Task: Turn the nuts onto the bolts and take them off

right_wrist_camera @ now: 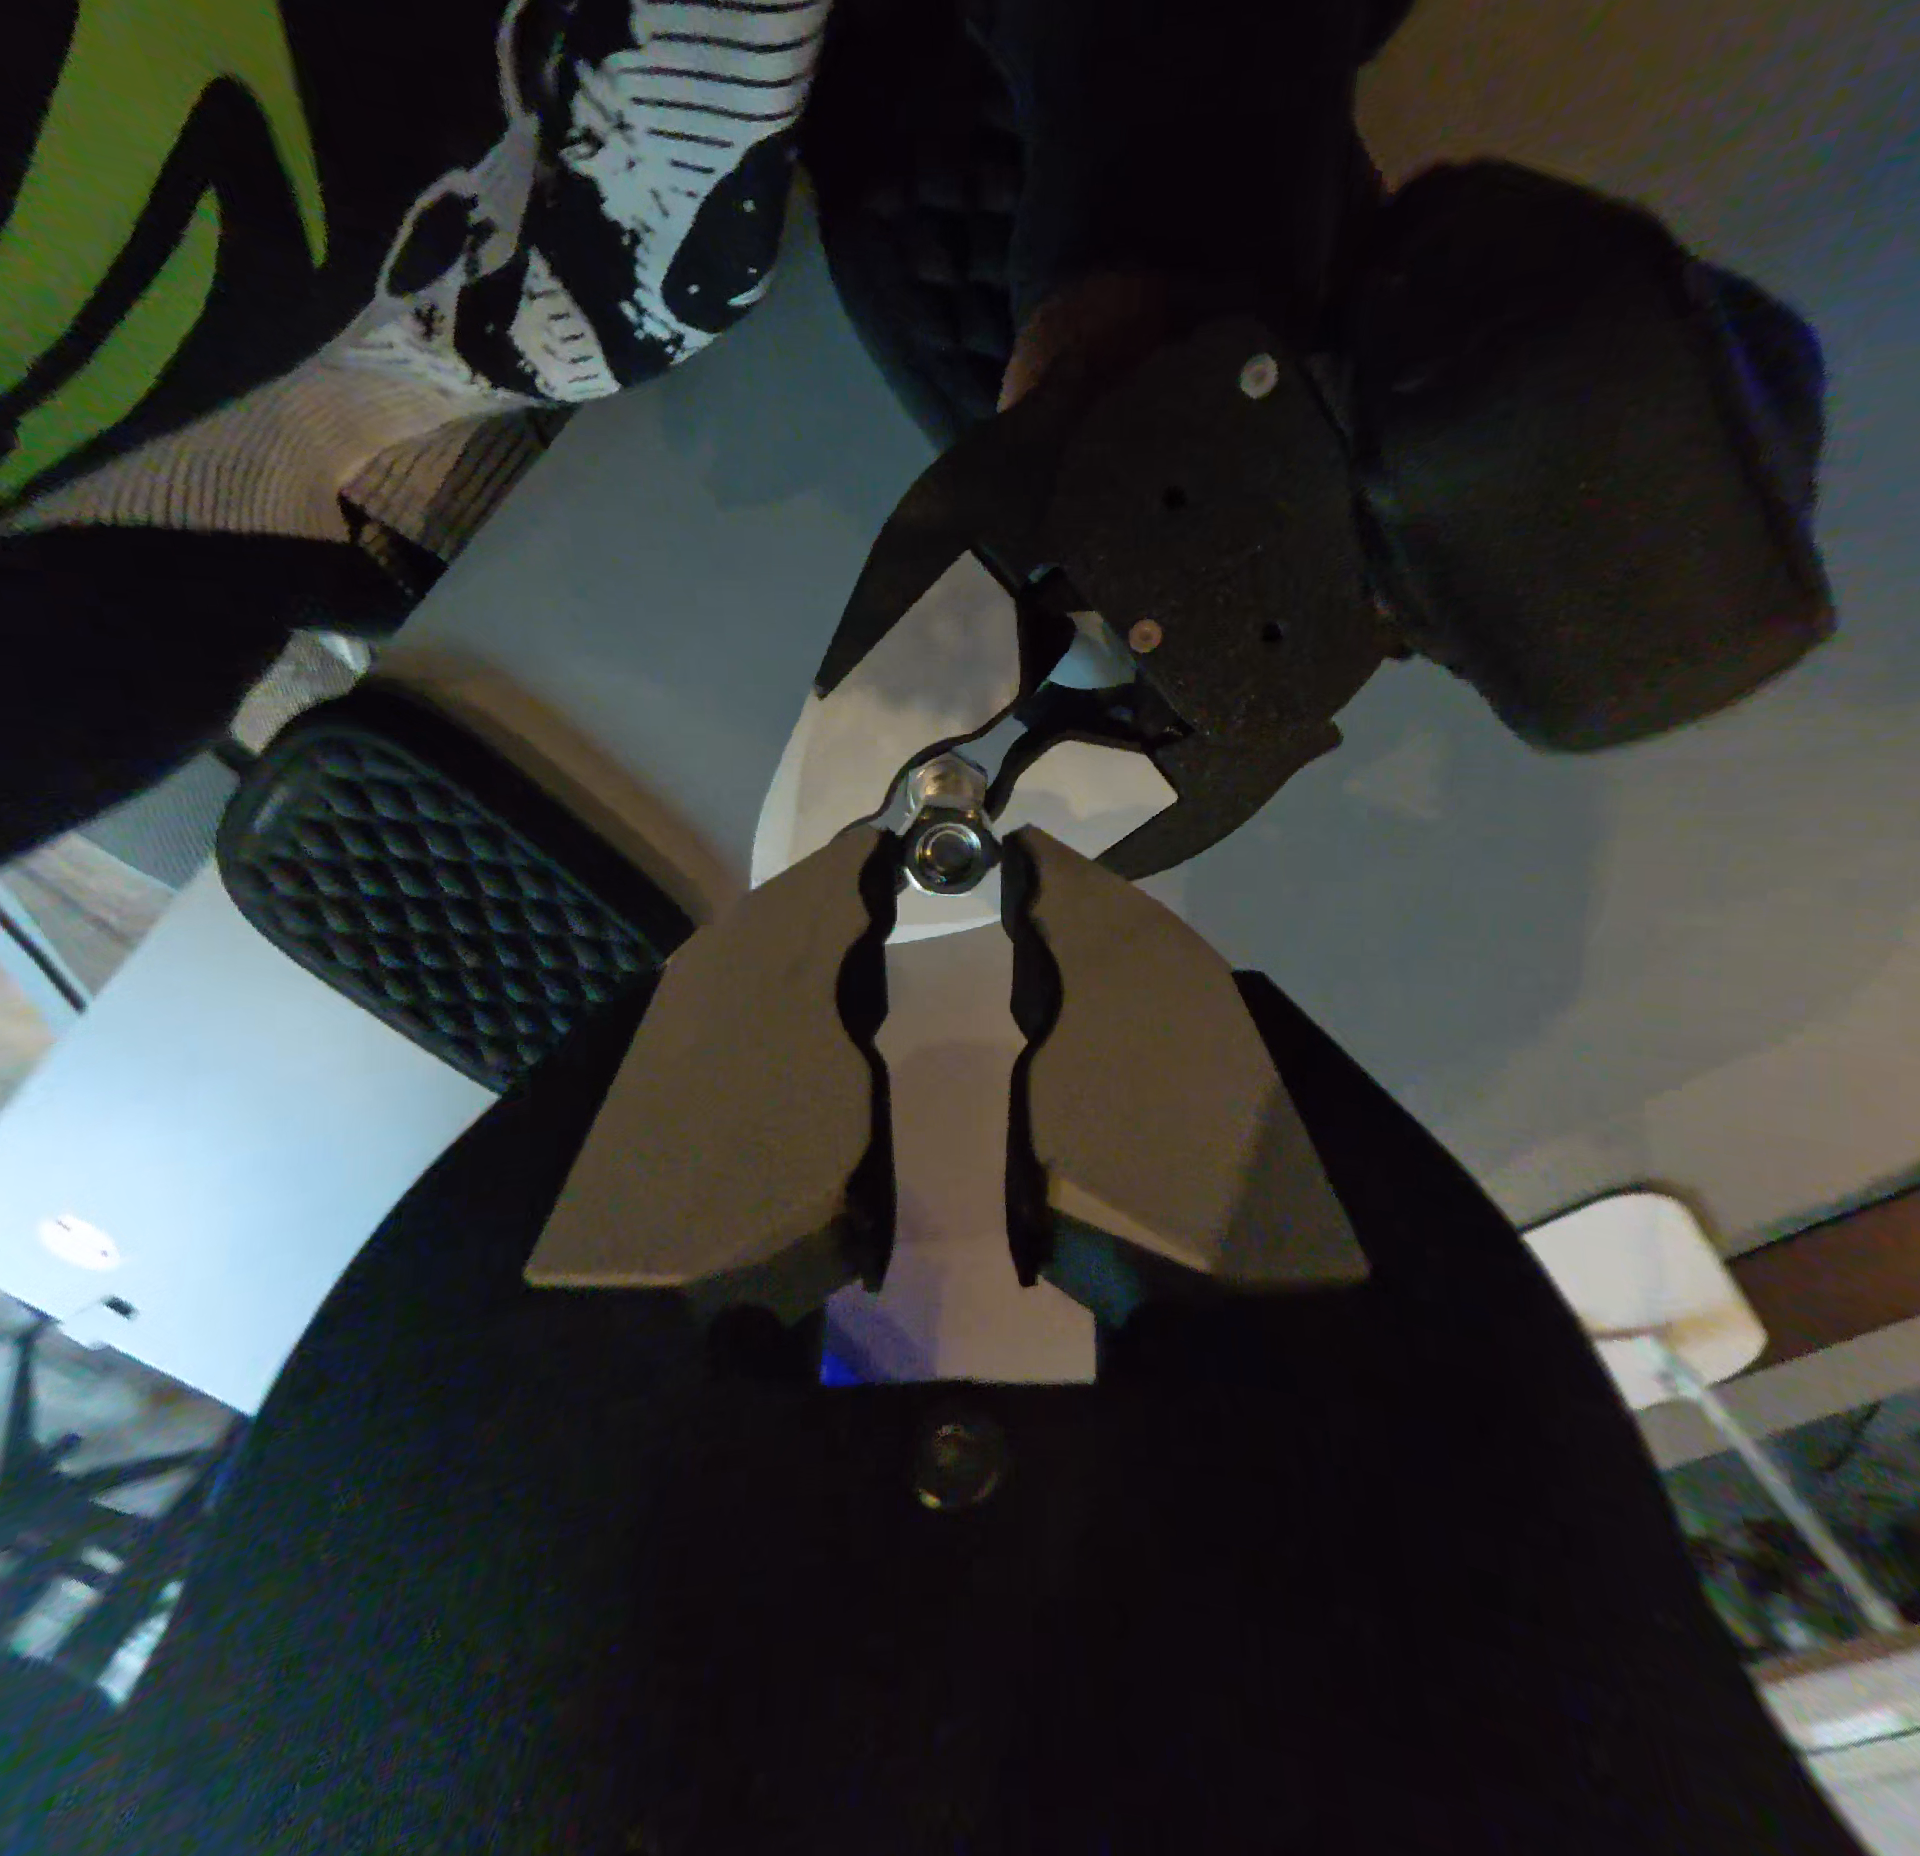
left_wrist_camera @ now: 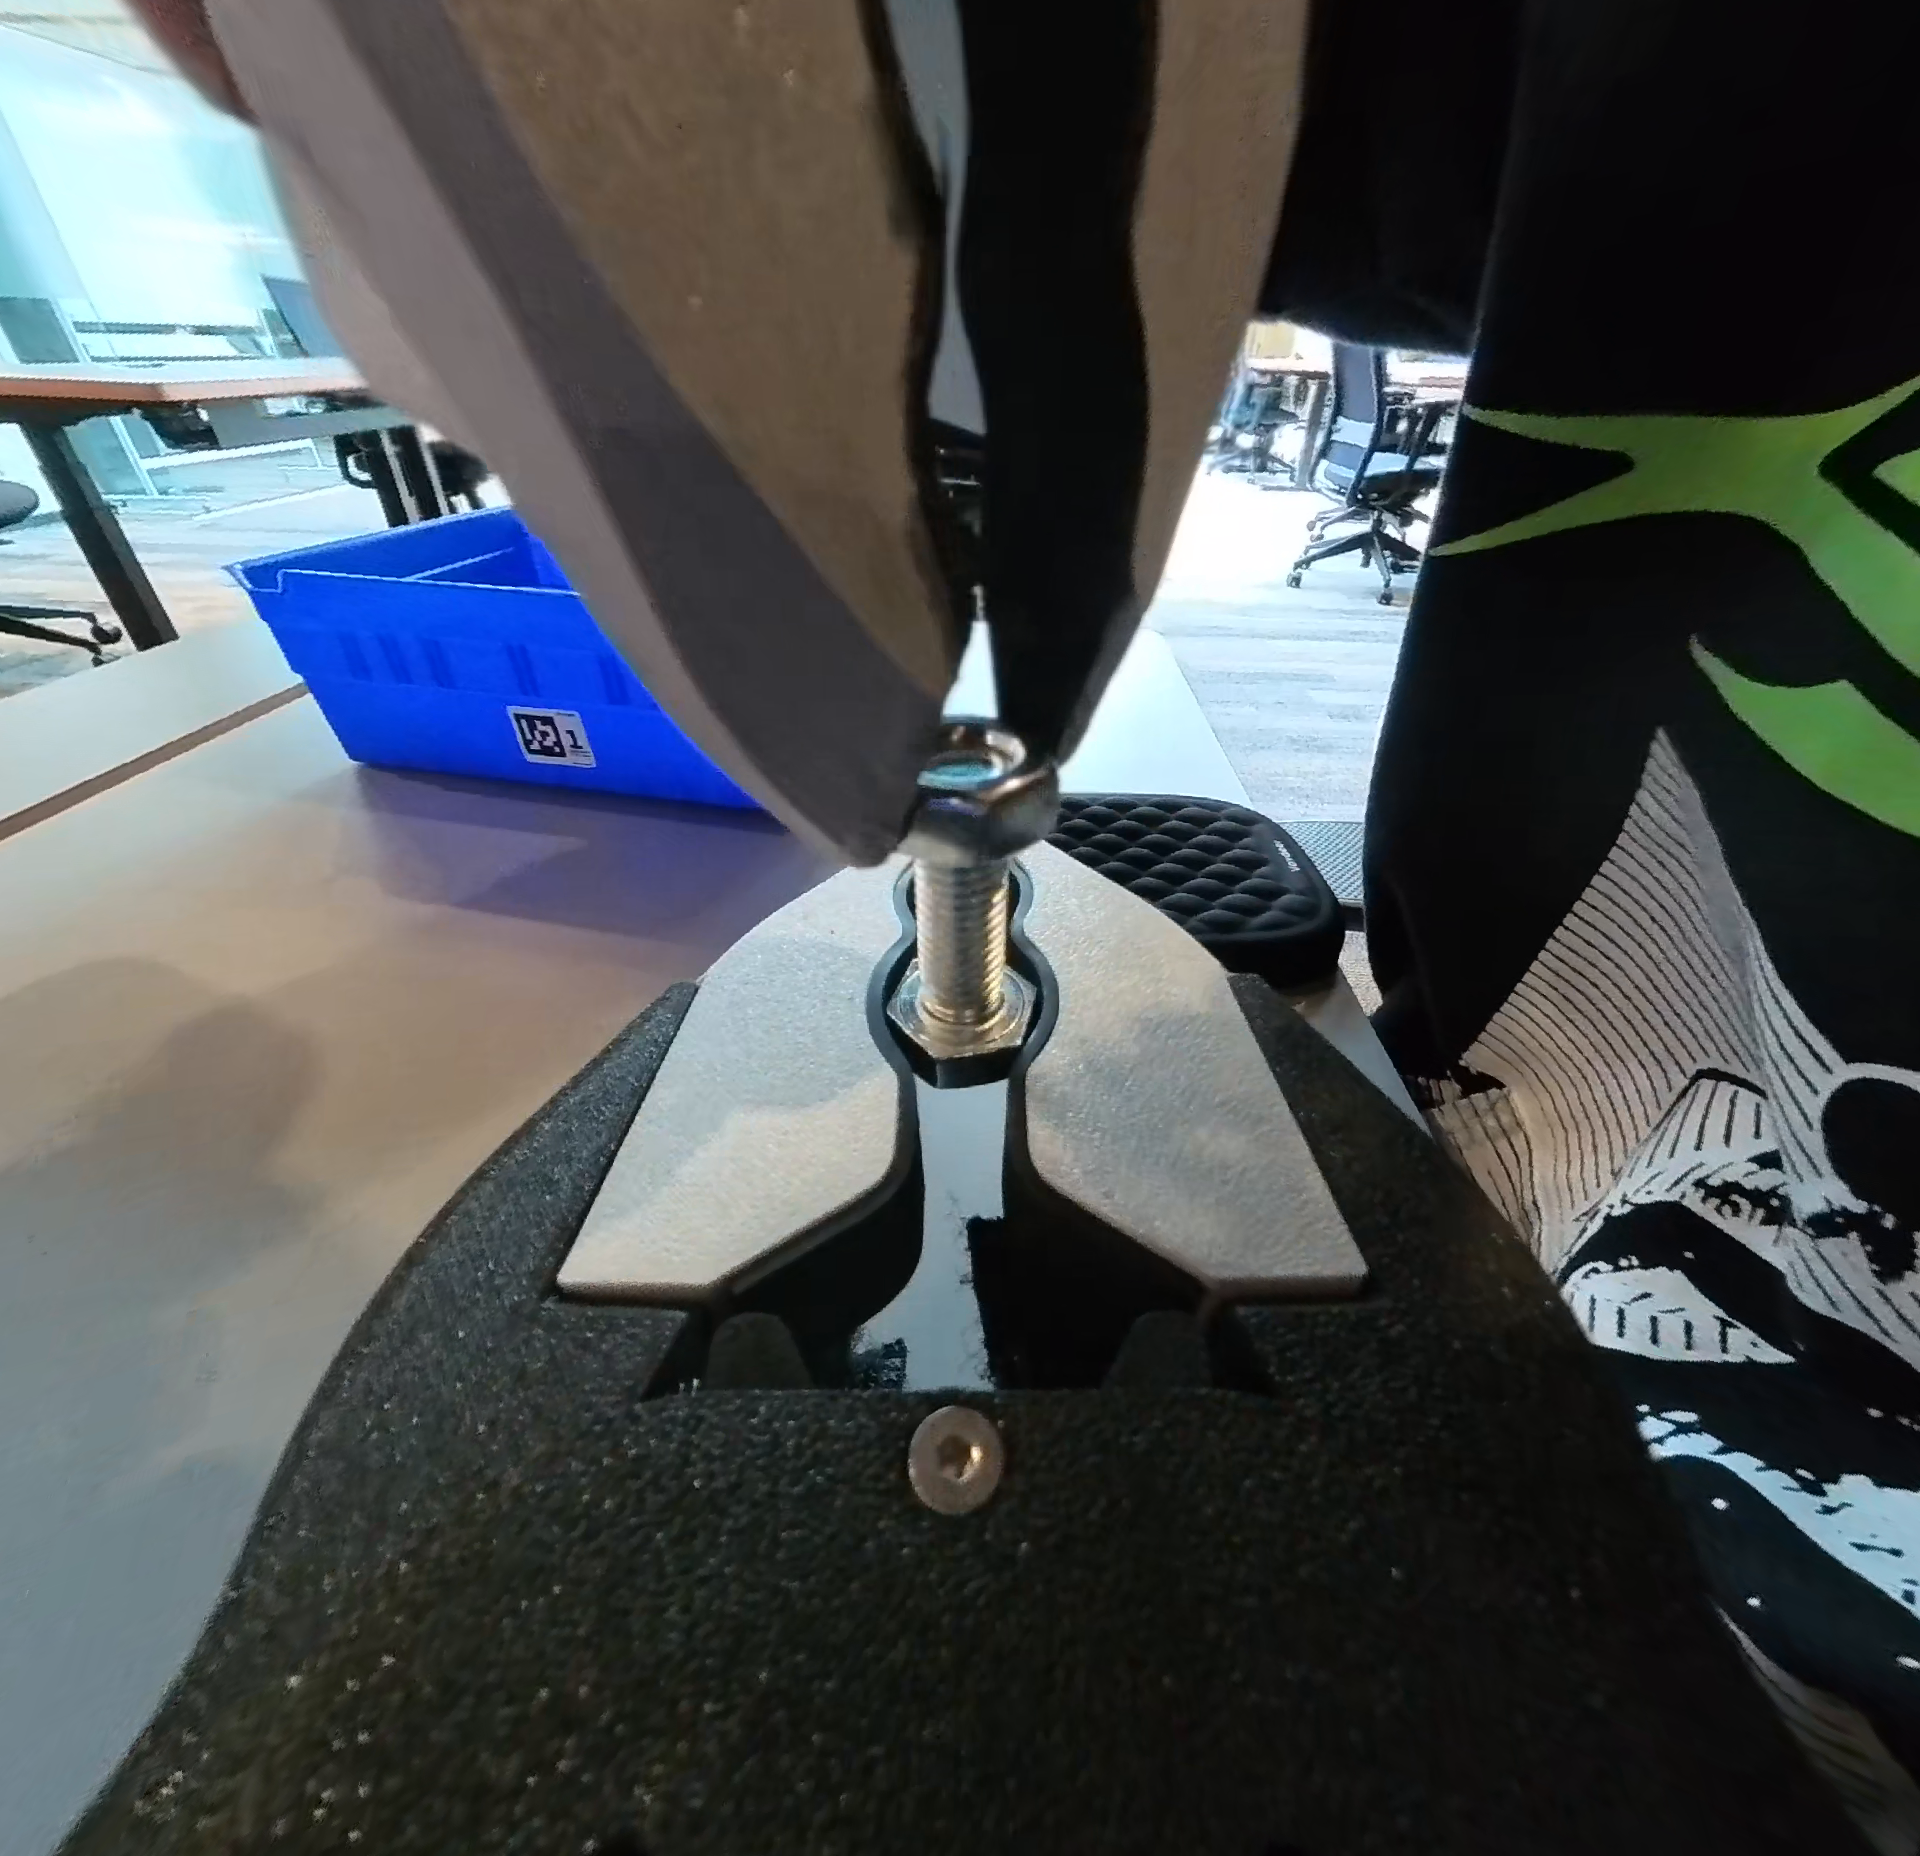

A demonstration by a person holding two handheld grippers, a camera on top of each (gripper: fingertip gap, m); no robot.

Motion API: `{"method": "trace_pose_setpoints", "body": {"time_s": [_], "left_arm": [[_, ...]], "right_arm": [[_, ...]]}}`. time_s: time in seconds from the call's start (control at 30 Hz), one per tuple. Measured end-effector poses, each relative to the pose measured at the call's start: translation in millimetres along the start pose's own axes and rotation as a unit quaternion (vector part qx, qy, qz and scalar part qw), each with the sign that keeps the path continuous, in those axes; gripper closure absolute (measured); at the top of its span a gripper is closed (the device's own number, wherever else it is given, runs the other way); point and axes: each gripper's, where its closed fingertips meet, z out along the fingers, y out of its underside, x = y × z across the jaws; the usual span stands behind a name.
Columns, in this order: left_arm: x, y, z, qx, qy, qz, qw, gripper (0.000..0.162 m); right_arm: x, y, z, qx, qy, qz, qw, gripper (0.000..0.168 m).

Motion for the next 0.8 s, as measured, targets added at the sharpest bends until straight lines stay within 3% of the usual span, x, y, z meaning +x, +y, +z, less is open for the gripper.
{"method": "trace_pose_setpoints", "body": {"time_s": [0.03, 0.13, 0.27, 0.37, 0.47, 0.6, 0.73, 0.8], "left_arm": [[-0.2, 0.3, 0.1, -0.001, -0.002, 0.001, 1.000, 0.151], [-0.9, 0.9, 0.3, -0.003, -0.006, 0.001, 1.000, 0.151], [-2.4, 2.7, 0.8, -0.008, -0.011, -0.005, 1.000, 0.151], [-1.7, 4.5, 2.1, -0.015, -0.012, -0.001, 1.000, 0.151], [-1.2, 4.3, 2.2, -0.014, -0.010, -0.001, 1.000, 0.151], [1.2, 3.0, 2.3, -0.010, -0.003, 0.002, 1.000, 0.151], [3.1, 2.7, 2.5, -0.010, 0.003, 0.004, 1.000, 0.151], [3.4, 2.4, 2.3, -0.009, 0.005, 0.003, 1.000, 0.151]], "right_arm": [[-0.2, 0.3, 0.3, 0.001, 0.005, 0.032, 0.999, 0.150], [0.3, 0.4, 0.8, 0.009, 0.019, 0.164, 0.986, 0.150], [-0.4, 4.3, 1.8, 0.030, 0.031, 0.362, 0.931, 0.150], [-3.1, 5.2, 3.0, 0.041, 0.043, 0.419, 0.906, 0.150], [-2.4, 4.3, 2.8, 0.044, 0.061, 0.426, 0.902, 0.146], [3.7, -6.0, -5.3, 0.070, 0.070, 0.361, 0.927, 0.129], [2.2, -12.6, -17.7, 0.065, 0.065, 0.135, 0.987, 0.131], [-4.5, -10.6, -14.2, 0.040, 0.052, 0.004, 0.998, 0.130]]}}
